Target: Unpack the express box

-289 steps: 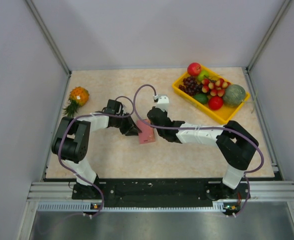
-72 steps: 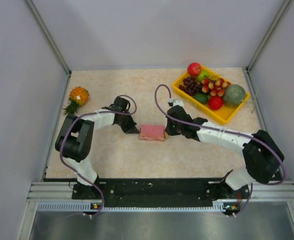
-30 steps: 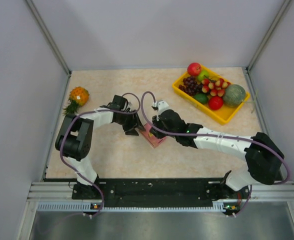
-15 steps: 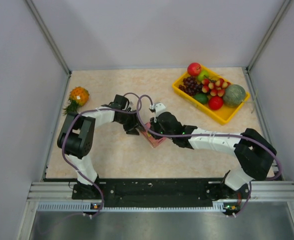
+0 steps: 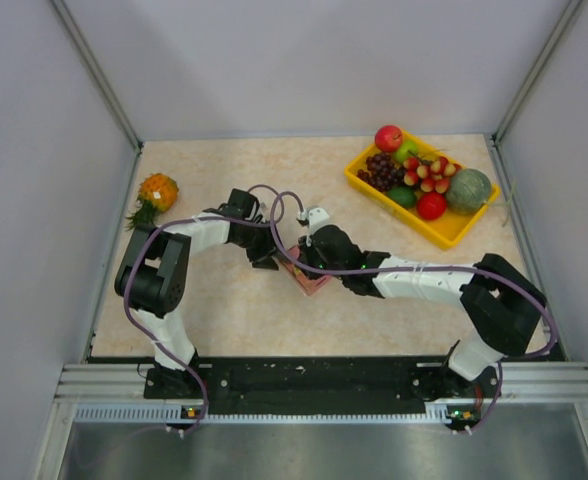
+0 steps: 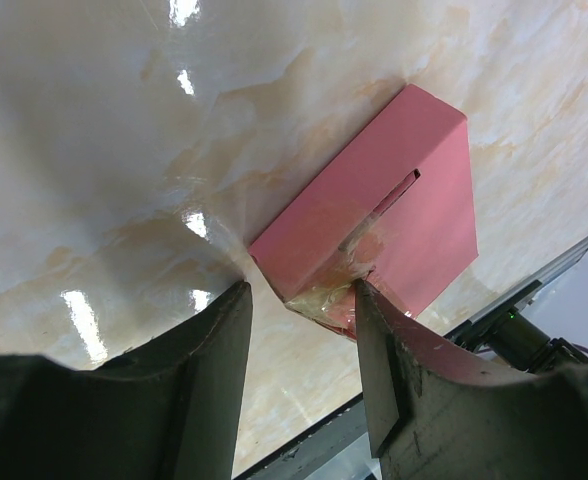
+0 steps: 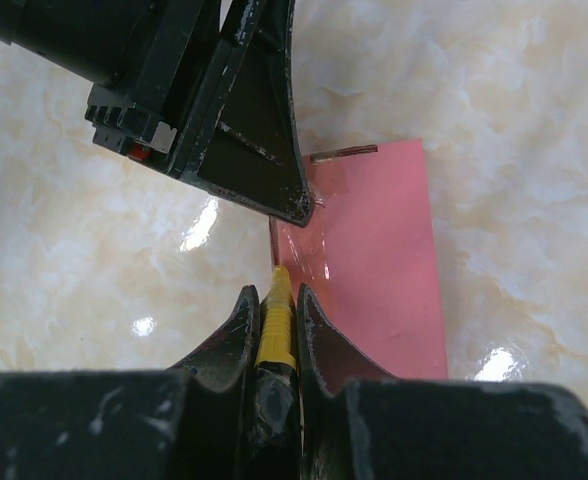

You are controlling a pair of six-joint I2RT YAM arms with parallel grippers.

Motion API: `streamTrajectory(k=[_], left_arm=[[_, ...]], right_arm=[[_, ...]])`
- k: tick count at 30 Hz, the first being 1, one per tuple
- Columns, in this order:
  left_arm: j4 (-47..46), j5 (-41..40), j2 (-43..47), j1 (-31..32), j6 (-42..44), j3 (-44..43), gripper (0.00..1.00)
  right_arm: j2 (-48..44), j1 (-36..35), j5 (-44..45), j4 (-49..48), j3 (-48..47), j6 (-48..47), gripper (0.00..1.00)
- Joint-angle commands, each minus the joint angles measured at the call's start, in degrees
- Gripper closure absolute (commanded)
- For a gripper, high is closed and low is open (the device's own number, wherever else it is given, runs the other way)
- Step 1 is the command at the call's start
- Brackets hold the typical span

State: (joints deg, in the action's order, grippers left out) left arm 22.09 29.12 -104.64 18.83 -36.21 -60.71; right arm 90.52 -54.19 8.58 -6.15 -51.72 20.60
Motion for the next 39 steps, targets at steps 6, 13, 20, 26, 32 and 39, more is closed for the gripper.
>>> streamTrajectory(k=[6,13,20,26,32,39], left_arm=[[1.5,-5.0,-2.0,-0.1,0.9,-0.4,0.51],[3.3,-8.4,-2.3,-0.1,-0.7,-1.1,0.55],[4.8,-12.0,-2.2,-0.1,-2.4,-1.8,0.59],[5.3,-13.0,-2.9,-0.1,-2.5,-2.1,0.59],[5.5,-14.4,-2.8,-0.1,-2.7,-2.1,0.6],[5.9,-14.4,-2.9,-0.1,-3.0,-2.3,0.61]], right_arm=[[0.3,-0.6,-0.8,0.1,0.2,0.6,1.0],[-2.2,-1.4,0.9,5.6,0.2,0.1,1.0],[-3.2,-5.7,6.8,12.0,0.0,-2.1,1.0],[-5.1,-7.8,9.0,14.2,0.0,-2.1,1.0],[-6.7,-8.7,9.1,16.4,0.0,-1.4,1.0],[-8.3,-8.8,7.4,17.4,2.2,1.7,1.0]])
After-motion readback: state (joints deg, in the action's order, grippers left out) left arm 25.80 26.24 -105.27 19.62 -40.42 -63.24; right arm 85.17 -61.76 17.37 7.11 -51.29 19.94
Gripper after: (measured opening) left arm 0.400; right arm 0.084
